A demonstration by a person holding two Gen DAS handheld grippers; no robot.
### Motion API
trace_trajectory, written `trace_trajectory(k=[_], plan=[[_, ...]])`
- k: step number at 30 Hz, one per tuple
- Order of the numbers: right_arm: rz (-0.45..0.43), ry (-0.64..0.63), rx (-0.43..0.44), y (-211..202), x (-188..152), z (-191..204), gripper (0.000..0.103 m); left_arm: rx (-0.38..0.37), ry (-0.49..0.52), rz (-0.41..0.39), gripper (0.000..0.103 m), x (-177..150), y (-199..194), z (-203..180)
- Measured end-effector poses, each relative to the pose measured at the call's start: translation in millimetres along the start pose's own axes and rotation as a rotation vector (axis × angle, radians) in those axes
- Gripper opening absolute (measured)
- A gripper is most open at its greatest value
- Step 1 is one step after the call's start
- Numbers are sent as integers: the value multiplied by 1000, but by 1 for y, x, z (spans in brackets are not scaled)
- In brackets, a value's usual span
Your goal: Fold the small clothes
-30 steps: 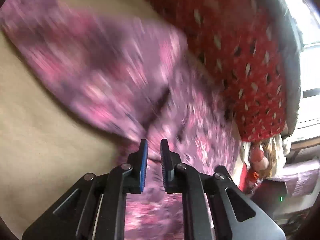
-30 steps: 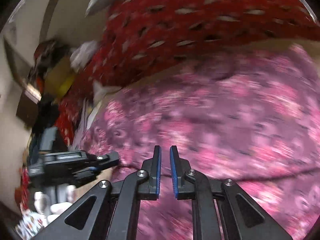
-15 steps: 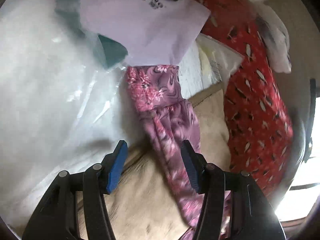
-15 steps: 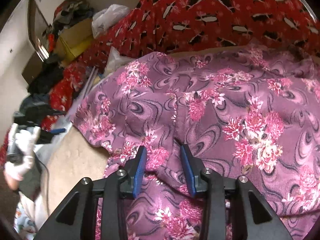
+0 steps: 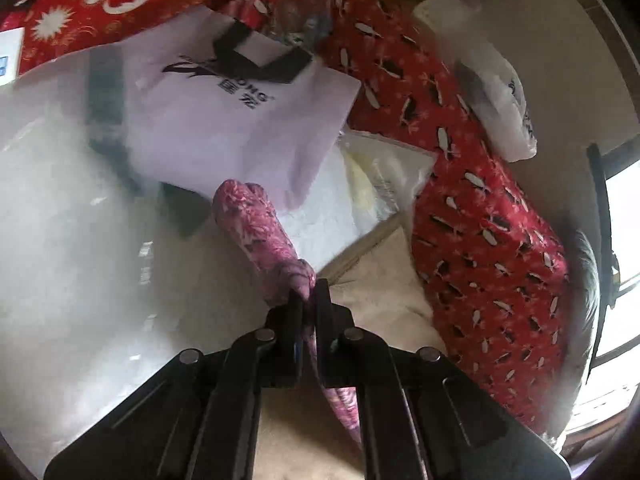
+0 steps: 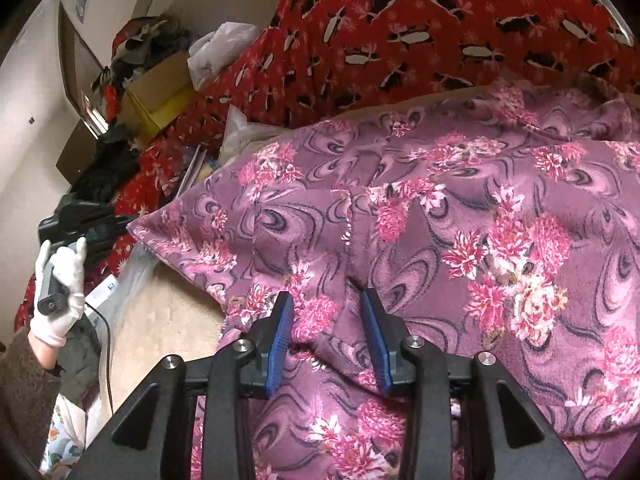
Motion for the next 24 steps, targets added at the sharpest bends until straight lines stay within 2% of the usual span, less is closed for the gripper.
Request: trace_trajectory(k=[2, 4, 6, 8, 10, 11, 13, 14, 15, 16, 17, 18, 21, 24], plan=[[0, 0, -1, 0, 0, 0, 38, 4, -36, 39, 3, -6, 11, 17], [1, -1, -5, 1, 0, 0, 38, -59, -110, 71, 4, -12, 17, 35], [0, -3, -3, 0, 0, -1, 38, -151, -190, 89, 9, -14, 20, 51], [1, -3, -4, 0, 0, -1, 38, -181, -219, 106, 16, -14, 25, 54], [0, -2, -3, -1, 0, -1, 38, -182, -228, 120, 28, -12, 30, 51], [0, -1, -1, -1, 0, -1, 38, -183, -227, 119, 39, -11, 32, 48], [-1, -1, 2, -1, 0, -1, 38, -164, -223, 116, 48, -10, 37, 42], [-1, 0, 3, -1, 0, -1, 38, -138, -231, 113, 48, -10, 42, 39], [-1, -1, 3, -1, 0, -1, 38, -121, -232, 112, 46, -10, 43, 37], [-1, 0, 3, -1, 0, -1, 38, -101, -222, 114, 37, -12, 45, 34], [-2, 0, 5, -1, 0, -1, 38, -87, -196, 115, 12, -13, 46, 28], [-2, 1, 7, -1, 0, -2, 38, -67, -147, 121, 3, -16, 45, 17], [-2, 4, 13, -1, 1, -2, 38, -44, -75, 100, 3, -26, 35, -8], [8, 6, 7, -1, 2, -1, 38, -78, -18, 102, 3, -41, 19, -41]])
Point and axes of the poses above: each gripper's, at about its wrist camera, not at the fingertips, and y roughly the way its jaws point, z to its left, x to its top, the point moved 7 cm from there along y, roughly the way its jaws point, and after that the axes turned 9 degrees about z, right-handed, at the moved point
